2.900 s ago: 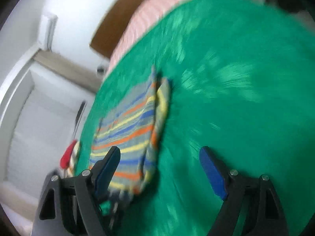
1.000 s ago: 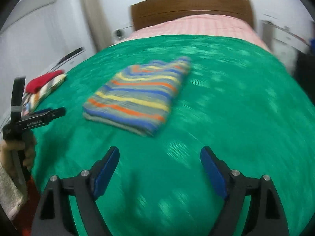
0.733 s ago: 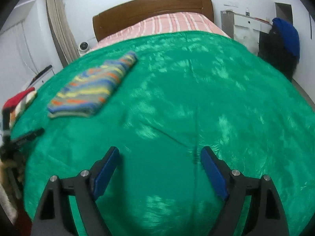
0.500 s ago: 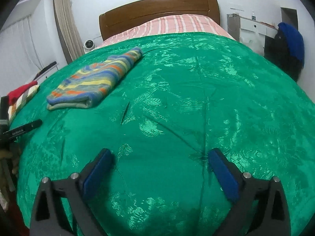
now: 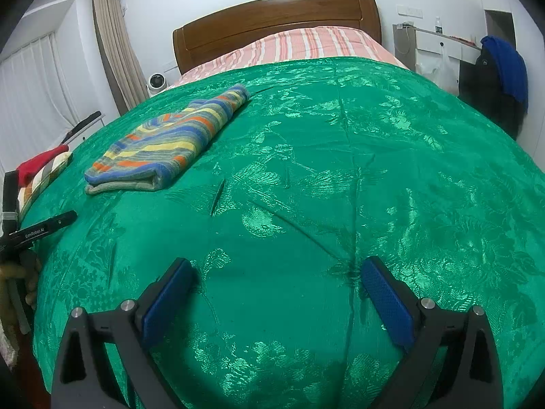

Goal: Fold small clothes

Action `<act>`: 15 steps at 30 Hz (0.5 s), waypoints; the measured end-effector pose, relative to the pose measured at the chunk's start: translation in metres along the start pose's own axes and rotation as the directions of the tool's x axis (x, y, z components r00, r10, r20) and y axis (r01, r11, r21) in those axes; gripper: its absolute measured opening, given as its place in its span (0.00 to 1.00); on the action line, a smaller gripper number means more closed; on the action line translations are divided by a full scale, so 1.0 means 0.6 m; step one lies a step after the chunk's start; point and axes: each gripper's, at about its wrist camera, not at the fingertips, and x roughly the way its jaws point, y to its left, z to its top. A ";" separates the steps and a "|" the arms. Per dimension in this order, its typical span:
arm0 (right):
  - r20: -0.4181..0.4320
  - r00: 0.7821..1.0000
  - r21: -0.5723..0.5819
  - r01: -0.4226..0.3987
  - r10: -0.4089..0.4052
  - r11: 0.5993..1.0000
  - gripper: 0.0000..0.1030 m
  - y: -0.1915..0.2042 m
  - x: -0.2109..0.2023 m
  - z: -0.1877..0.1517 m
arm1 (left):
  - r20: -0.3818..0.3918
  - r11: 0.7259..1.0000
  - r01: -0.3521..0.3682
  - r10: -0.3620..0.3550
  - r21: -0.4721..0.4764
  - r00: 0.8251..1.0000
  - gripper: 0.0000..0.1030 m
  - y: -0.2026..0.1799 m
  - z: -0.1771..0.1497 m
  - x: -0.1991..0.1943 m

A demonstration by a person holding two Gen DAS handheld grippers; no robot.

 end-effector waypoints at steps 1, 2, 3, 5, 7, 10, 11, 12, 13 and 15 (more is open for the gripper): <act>-0.002 1.000 0.000 0.000 0.000 1.000 0.96 0.000 0.000 0.000 | -0.025 0.999 0.034 -0.034 0.003 0.999 0.99 0.003 0.006 -0.007; -0.008 1.000 0.001 0.001 -0.001 1.000 0.96 -0.001 0.000 0.001 | -0.030 0.998 0.070 -0.070 -0.008 0.997 0.98 0.008 0.012 -0.015; -0.020 1.000 0.000 0.005 -0.005 1.000 0.96 0.000 -0.001 0.003 | -0.020 0.992 0.119 -0.119 -0.036 0.993 0.98 0.015 0.020 -0.024; -0.033 0.999 -0.003 0.010 -0.011 1.000 0.96 0.003 -0.006 0.004 | 0.060 0.956 0.261 -0.255 -0.134 0.965 0.98 0.033 0.055 -0.051; -0.022 1.000 0.001 0.006 -0.006 1.000 0.96 0.003 -0.010 -0.001 | 0.101 0.921 0.349 -0.336 -0.170 0.936 0.99 0.030 0.093 -0.061; -0.051 0.999 0.027 0.013 -0.012 1.000 0.96 0.008 -0.014 0.011 | -0.029 0.894 0.439 -0.443 -0.089 0.896 0.99 -0.028 0.168 -0.010; -0.042 0.998 0.068 -0.044 0.047 0.997 0.96 0.010 -0.017 0.028 | -0.070 0.897 0.438 -0.441 -0.056 0.895 0.99 -0.046 0.184 0.012; -0.028 0.995 0.098 -0.097 0.100 0.990 0.96 0.012 -0.016 0.045 | -0.102 0.907 0.420 -0.420 -0.025 0.902 0.99 -0.062 0.198 0.035; -0.015 0.989 0.121 -0.141 0.144 0.983 0.96 0.016 -0.013 0.066 | -0.130 0.934 0.357 -0.352 0.011 0.927 0.98 -0.080 0.218 0.072; -0.001 0.974 0.139 -0.223 0.226 0.965 0.96 0.028 0.013 0.125 | -0.154 0.958 0.286 -0.281 0.013 0.947 0.98 -0.088 0.237 0.118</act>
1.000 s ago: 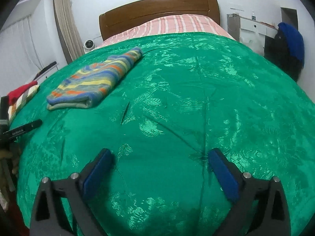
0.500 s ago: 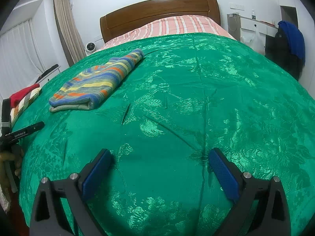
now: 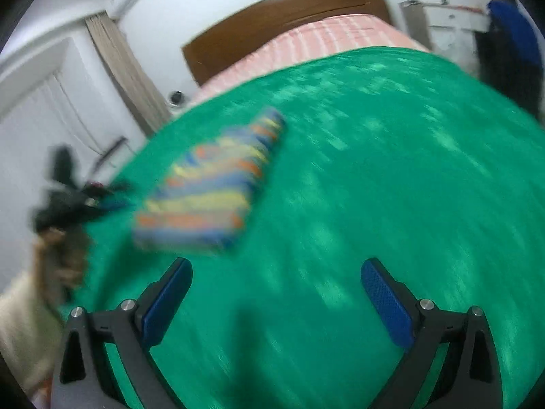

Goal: Fold small clothes

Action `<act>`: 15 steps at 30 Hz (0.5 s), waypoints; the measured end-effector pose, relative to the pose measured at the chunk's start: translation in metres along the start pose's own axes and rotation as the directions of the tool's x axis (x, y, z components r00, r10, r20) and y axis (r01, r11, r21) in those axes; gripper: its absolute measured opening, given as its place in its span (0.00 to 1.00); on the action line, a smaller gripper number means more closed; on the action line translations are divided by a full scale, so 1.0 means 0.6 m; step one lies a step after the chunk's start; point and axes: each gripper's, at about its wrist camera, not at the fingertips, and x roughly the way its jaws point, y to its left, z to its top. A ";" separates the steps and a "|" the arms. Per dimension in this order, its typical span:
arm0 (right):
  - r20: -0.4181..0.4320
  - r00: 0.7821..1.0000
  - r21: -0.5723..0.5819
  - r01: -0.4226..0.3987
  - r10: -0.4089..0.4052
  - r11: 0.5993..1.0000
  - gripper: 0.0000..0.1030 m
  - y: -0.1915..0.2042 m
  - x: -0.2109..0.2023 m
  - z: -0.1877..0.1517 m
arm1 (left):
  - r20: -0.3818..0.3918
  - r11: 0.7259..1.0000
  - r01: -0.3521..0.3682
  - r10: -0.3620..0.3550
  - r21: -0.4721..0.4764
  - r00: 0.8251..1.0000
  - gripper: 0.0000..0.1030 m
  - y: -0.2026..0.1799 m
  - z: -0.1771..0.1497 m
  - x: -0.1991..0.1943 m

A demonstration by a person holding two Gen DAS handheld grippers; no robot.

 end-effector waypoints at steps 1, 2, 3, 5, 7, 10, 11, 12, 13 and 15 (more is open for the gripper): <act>-0.003 0.999 0.007 -0.035 0.035 0.999 0.96 0.002 0.019 0.026 | -0.023 1.000 -0.023 0.022 -0.018 0.999 0.98 0.007 0.014 0.022; -0.021 0.998 0.017 -0.063 0.063 0.998 0.96 0.000 0.052 0.059 | -0.050 0.999 -0.035 0.033 -0.037 0.998 0.98 0.015 0.025 0.043; -0.036 0.997 0.025 -0.065 0.066 0.998 0.96 -0.002 0.078 0.079 | -0.065 0.998 -0.041 0.038 -0.047 0.997 0.98 0.020 0.030 0.055; -0.077 0.994 0.056 -0.078 0.082 0.995 0.89 -0.012 0.141 0.118 | -0.104 0.998 -0.034 0.029 -0.047 0.994 0.98 0.025 0.041 0.079; -0.120 0.981 0.116 -0.141 0.155 0.983 0.82 -0.022 0.192 0.141 | -0.146 0.999 -0.018 0.013 -0.031 0.989 0.99 0.024 0.044 0.097; -0.182 0.935 0.264 -0.252 0.305 0.931 0.62 -0.033 0.273 0.150 | -0.165 0.999 -0.020 0.025 0.034 0.986 0.98 0.007 0.043 0.117; -0.191 0.933 0.275 -0.248 0.306 0.929 0.48 -0.026 0.291 0.148 | -0.161 0.999 -0.024 0.031 0.048 0.986 0.90 -0.002 0.040 0.116; -0.210 0.941 0.234 -0.215 0.265 0.948 0.39 -0.012 0.299 0.148 | -0.152 0.997 -0.033 0.044 0.070 0.987 0.59 -0.010 0.035 0.118; -0.238 0.952 0.149 -0.160 0.192 0.976 0.30 0.010 0.303 0.148 | -0.143 0.996 -0.001 0.014 0.087 0.990 0.40 -0.020 0.030 0.119; -0.229 0.973 -0.118 -0.008 -0.019 0.993 0.25 0.076 0.294 0.145 | -0.133 0.997 0.008 0.002 0.077 0.991 0.18 -0.031 0.028 0.114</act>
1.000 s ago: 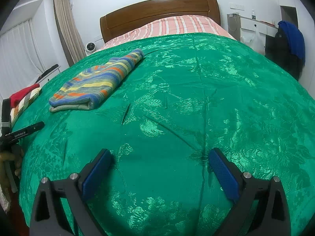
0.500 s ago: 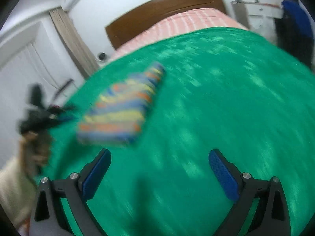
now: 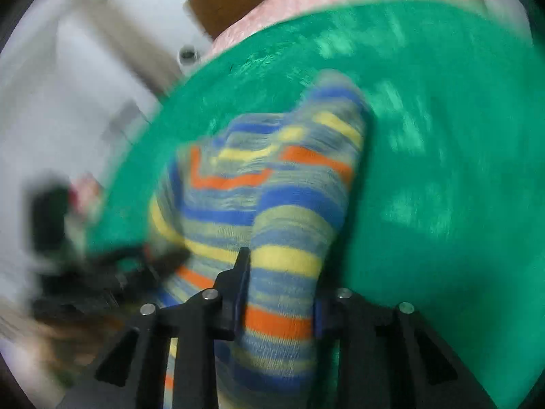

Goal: Fold small clothes

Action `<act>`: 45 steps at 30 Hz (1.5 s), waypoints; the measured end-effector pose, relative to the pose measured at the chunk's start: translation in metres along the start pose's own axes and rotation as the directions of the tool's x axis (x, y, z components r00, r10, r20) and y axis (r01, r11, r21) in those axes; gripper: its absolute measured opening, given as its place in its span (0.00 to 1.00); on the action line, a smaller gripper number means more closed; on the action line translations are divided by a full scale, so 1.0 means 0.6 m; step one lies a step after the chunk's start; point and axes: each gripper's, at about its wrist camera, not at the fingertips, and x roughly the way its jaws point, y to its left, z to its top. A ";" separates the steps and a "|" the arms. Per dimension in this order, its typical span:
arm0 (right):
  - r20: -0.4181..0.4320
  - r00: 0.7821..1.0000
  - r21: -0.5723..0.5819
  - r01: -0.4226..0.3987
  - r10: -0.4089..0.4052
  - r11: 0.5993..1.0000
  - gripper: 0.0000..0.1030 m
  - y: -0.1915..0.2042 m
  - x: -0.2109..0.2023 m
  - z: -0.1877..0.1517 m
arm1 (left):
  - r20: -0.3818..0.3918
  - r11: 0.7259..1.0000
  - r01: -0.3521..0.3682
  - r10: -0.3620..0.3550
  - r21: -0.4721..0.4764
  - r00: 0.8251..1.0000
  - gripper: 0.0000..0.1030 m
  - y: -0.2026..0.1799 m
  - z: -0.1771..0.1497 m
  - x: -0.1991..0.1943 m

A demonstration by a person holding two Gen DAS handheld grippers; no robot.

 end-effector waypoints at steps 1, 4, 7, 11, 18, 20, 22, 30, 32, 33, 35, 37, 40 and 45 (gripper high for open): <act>0.029 0.996 -0.090 0.085 -0.083 0.992 0.23 0.032 -0.008 -0.003 | 0.019 1.000 -0.024 0.024 0.008 1.000 0.17 -0.006 -0.002 -0.007; 0.123 0.984 -0.170 0.151 -0.132 0.974 0.22 0.083 -0.050 -0.012 | 0.068 0.999 -0.034 0.034 0.006 0.997 0.16 -0.013 -0.006 -0.045; 0.166 0.984 -0.145 0.087 -0.062 0.986 0.22 0.098 -0.105 -0.015 | 0.116 1.000 -0.014 0.013 0.013 0.993 0.16 -0.018 -0.016 -0.114; 0.149 0.989 -0.052 -0.012 0.020 0.999 0.26 0.088 -0.131 -0.017 | 0.084 0.998 -0.067 0.066 0.012 0.994 0.52 -0.005 -0.029 -0.129; 0.106 0.981 0.010 0.162 -0.162 0.987 1.00 0.028 -0.170 -0.108 | 0.217 0.956 -0.293 0.289 -0.014 0.933 0.89 -0.005 -0.136 -0.197; 0.154 0.963 -0.017 0.225 -0.220 0.974 1.00 0.029 -0.226 -0.140 | 0.315 0.944 -0.326 0.322 -0.040 0.893 0.98 -0.033 -0.166 -0.249; 0.208 0.944 -0.051 0.273 -0.257 0.961 1.00 0.042 -0.277 -0.161 | 0.415 0.933 -0.356 0.347 -0.058 0.841 1.00 -0.064 -0.187 -0.296; 0.508 0.801 -0.049 0.393 -0.316 0.918 1.00 0.097 -0.469 -0.204 | 0.524 0.892 -0.444 0.421 -0.089 0.740 1.00 -0.166 -0.228 -0.402; 0.493 0.815 -0.021 0.362 -0.305 0.932 1.00 0.094 -0.483 -0.211 | 0.541 0.881 -0.466 0.430 -0.079 0.722 1.00 -0.178 -0.236 -0.415; 0.499 0.813 -0.012 0.353 -0.300 0.936 1.00 0.092 -0.490 -0.215 | 0.547 0.876 -0.475 0.436 -0.079 0.715 1.00 -0.184 -0.239 -0.421; 0.522 0.798 0.001 0.352 -0.301 0.936 1.00 0.096 -0.503 -0.226 | 0.549 0.876 -0.476 0.438 -0.080 0.712 1.00 -0.192 -0.250 -0.429; 0.532 0.789 0.008 0.358 -0.307 0.934 1.00 0.102 -0.511 -0.232 | 0.543 0.878 -0.472 0.435 -0.080 0.718 1.00 -0.194 -0.254 -0.434; 0.531 0.789 0.009 0.360 -0.310 0.933 1.00 0.113 -0.523 -0.239 | 0.534 0.880 -0.470 0.432 -0.071 0.727 1.00 -0.199 -0.261 -0.441; 0.570 0.750 0.029 0.389 -0.335 0.921 1.00 0.133 -0.541 -0.258 | 0.512 0.900 -0.434 0.395 -0.046 0.763 1.00 -0.204 -0.276 -0.452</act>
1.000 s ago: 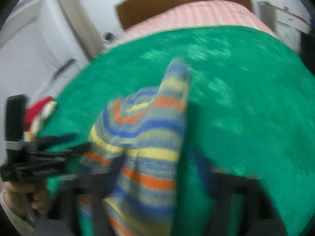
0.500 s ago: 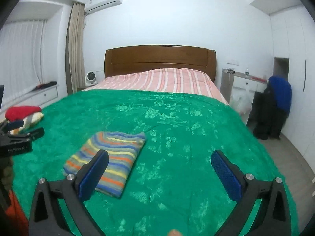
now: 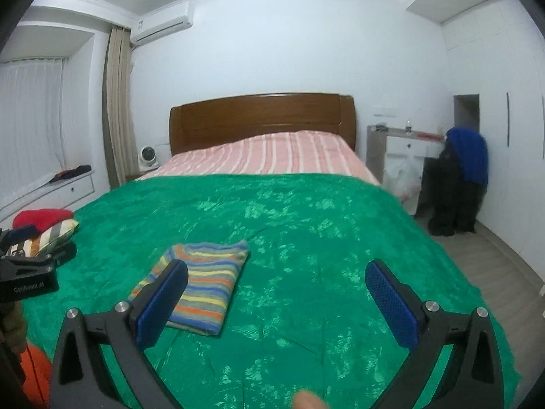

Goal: Fold small clothes

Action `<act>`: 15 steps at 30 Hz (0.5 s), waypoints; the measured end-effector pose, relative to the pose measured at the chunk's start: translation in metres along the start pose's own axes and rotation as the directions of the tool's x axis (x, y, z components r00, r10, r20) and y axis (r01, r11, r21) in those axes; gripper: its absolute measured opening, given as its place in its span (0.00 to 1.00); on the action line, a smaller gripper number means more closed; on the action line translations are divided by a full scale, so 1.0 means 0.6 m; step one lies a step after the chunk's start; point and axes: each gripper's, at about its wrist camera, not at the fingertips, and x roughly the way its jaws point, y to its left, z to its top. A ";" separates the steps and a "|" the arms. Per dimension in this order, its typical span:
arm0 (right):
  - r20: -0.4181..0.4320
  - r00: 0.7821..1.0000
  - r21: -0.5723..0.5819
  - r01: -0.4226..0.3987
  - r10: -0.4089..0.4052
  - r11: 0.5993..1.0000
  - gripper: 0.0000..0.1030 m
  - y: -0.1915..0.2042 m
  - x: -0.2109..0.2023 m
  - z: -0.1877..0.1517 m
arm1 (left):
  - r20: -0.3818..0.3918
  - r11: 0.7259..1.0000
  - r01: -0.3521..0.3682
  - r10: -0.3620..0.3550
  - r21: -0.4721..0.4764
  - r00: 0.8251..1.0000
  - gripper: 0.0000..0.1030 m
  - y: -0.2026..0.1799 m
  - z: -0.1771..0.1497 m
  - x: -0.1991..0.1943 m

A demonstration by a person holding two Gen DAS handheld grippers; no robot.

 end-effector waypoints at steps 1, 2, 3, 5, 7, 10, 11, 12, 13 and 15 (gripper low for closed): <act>-0.019 0.999 0.001 -0.044 0.044 0.999 1.00 0.002 -0.001 0.000 | -0.017 1.000 0.014 -0.015 -0.008 1.000 1.00 0.001 -0.003 -0.002; -0.049 0.996 -0.002 -0.074 0.074 0.997 1.00 0.004 0.000 0.000 | -0.041 1.000 0.023 -0.023 -0.009 0.999 1.00 0.001 -0.006 -0.003; -0.074 0.993 -0.004 -0.094 0.093 0.996 1.00 0.007 0.002 0.000 | -0.073 0.999 0.035 -0.035 -0.009 0.997 1.00 -0.001 -0.009 -0.001; -0.151 0.979 -0.007 -0.143 0.140 0.990 1.00 0.017 0.013 0.001 | -0.098 0.999 0.053 -0.054 -0.012 0.994 1.00 -0.001 -0.013 -0.001; -0.221 0.966 -0.015 -0.142 0.136 0.990 1.00 0.032 0.020 0.005 | -0.095 0.998 0.057 -0.057 -0.011 0.994 1.00 -0.002 -0.015 -0.010; -0.276 0.954 -0.042 -0.137 0.120 0.990 1.00 0.058 0.020 0.014 | -0.110 0.999 0.037 -0.036 0.007 0.993 1.00 -0.004 -0.012 -0.020; -0.285 0.951 -0.052 -0.138 0.118 0.989 1.00 0.070 0.018 0.017 | -0.122 0.999 0.031 -0.030 0.009 0.992 1.00 -0.005 -0.011 -0.023; -0.289 0.950 -0.059 -0.141 0.119 0.988 1.00 0.078 0.015 0.019 | -0.132 1.000 0.031 -0.031 0.002 0.991 1.00 -0.003 -0.010 -0.026; -0.297 0.948 -0.068 -0.143 0.116 0.987 1.00 0.087 0.012 0.019 | -0.137 1.000 0.030 -0.030 -0.003 0.990 1.00 -0.001 -0.011 -0.027; -0.307 0.945 -0.078 -0.144 0.113 0.987 1.00 0.093 0.011 0.011 | -0.149 1.000 0.016 -0.018 -0.013 0.989 1.00 0.003 -0.014 -0.029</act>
